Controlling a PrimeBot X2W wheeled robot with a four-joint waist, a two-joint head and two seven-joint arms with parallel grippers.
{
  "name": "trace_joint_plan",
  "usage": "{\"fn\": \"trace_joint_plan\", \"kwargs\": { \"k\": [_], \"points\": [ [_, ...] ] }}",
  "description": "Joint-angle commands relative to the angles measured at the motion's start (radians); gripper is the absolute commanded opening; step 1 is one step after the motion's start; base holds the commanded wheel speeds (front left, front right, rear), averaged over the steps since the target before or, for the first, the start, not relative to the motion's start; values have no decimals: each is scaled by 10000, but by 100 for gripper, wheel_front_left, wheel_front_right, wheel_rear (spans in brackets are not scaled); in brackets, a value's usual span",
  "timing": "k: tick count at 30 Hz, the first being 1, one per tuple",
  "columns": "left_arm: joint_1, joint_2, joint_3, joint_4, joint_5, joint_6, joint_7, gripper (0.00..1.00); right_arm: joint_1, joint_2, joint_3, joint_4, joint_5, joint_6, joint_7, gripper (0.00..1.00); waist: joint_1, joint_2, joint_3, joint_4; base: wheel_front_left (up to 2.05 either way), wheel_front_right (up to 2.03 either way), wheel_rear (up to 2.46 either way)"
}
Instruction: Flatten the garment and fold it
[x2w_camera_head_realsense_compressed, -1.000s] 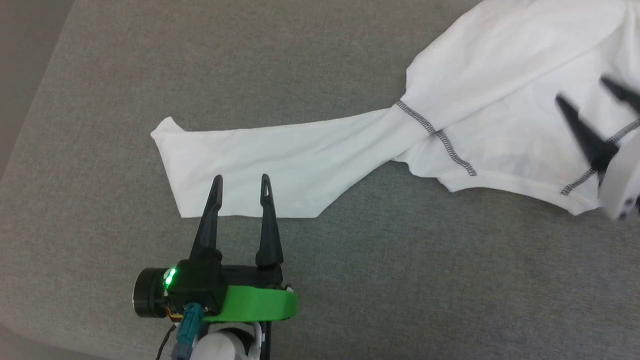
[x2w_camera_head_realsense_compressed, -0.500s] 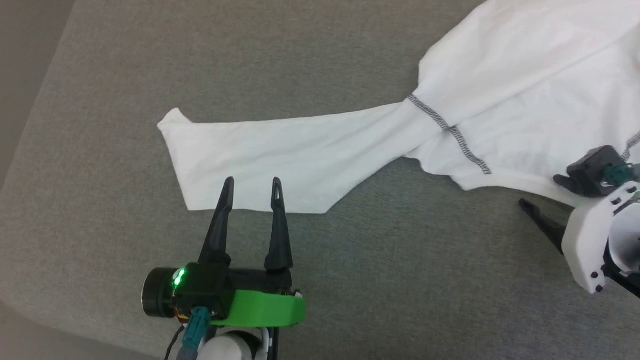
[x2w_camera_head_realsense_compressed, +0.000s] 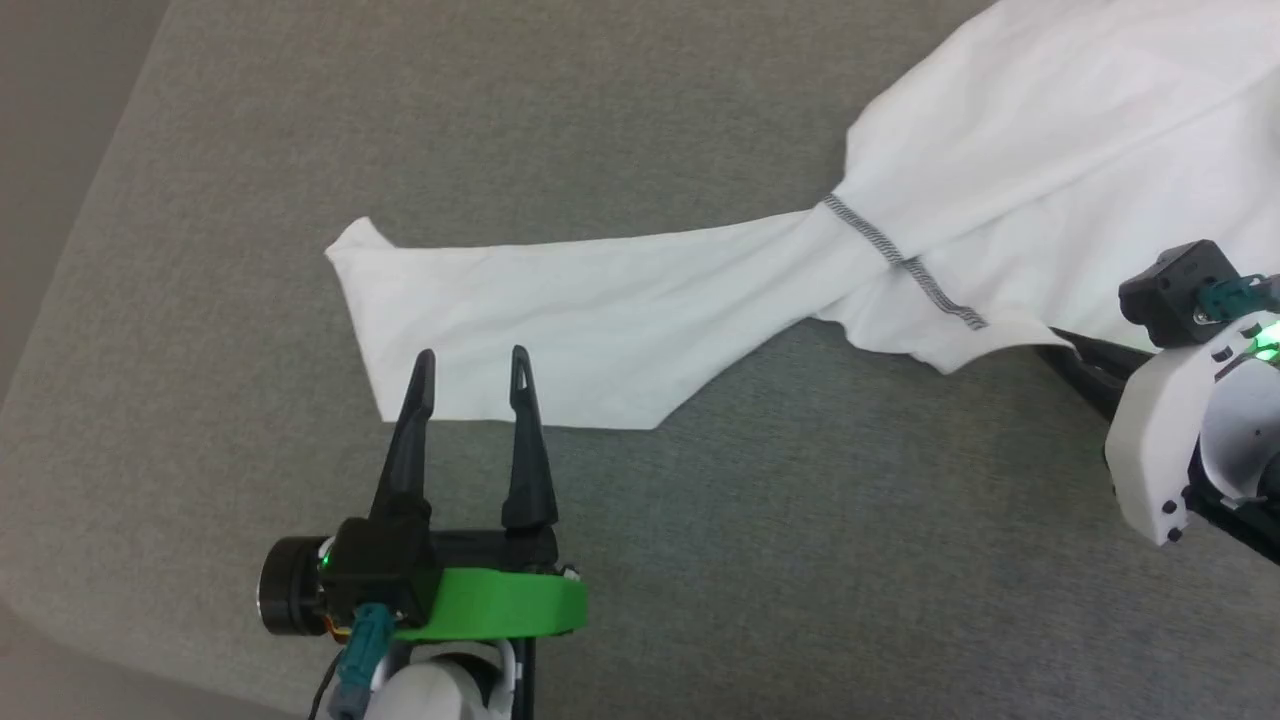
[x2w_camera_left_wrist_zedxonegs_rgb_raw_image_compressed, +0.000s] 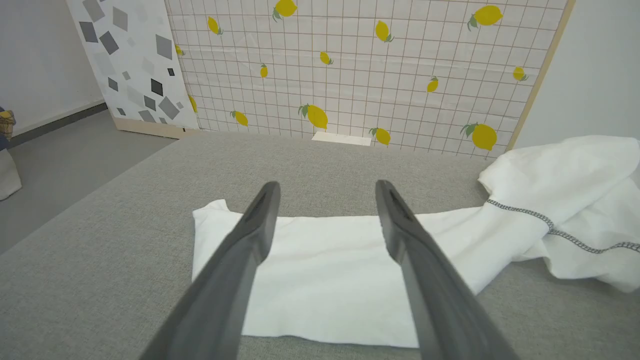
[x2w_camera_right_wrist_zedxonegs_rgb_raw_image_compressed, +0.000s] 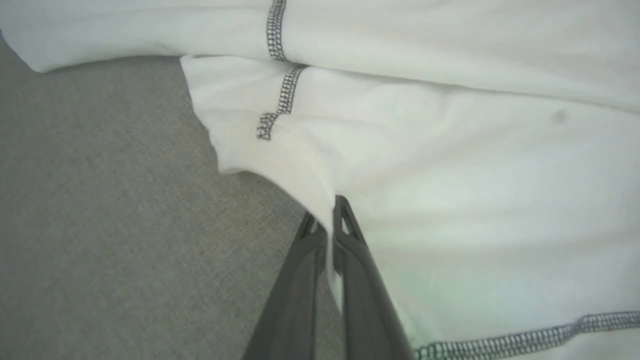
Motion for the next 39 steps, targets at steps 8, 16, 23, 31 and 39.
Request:
{"fn": "trace_joint_plan", "kwargs": {
  "k": [8,16,23,31,39],
  "points": [
    [244,-39,558,42,137,-296,-38,100,1233,-1123,313,-2290,1942,-15,1301,0,0,0,-1009,-1547,0,0,0],
    [427,-39,731,91,88,-435,-38,100,4192,-2598,-54,-3140,3778,-15,2976,0,0,0,-1133,-2082,0,0,0],
    [454,-39,860,247,75,-594,-38,100,5005,-1627,-975,-3677,3183,-15,2161,100,0,0,-1290,-2247,0,0,0],
    [571,-39,1050,302,216,-803,-38,100,4298,1006,-3021,-3631,1073,-15,-1816,100,0,0,-1549,-2317,0,0,0],
    [964,-10,1306,78,563,-1013,-38,100,5464,5222,-6573,-2619,-3246,-15,-6269,100,0,0,-1719,-2443,0,0,0]
  ]
}}
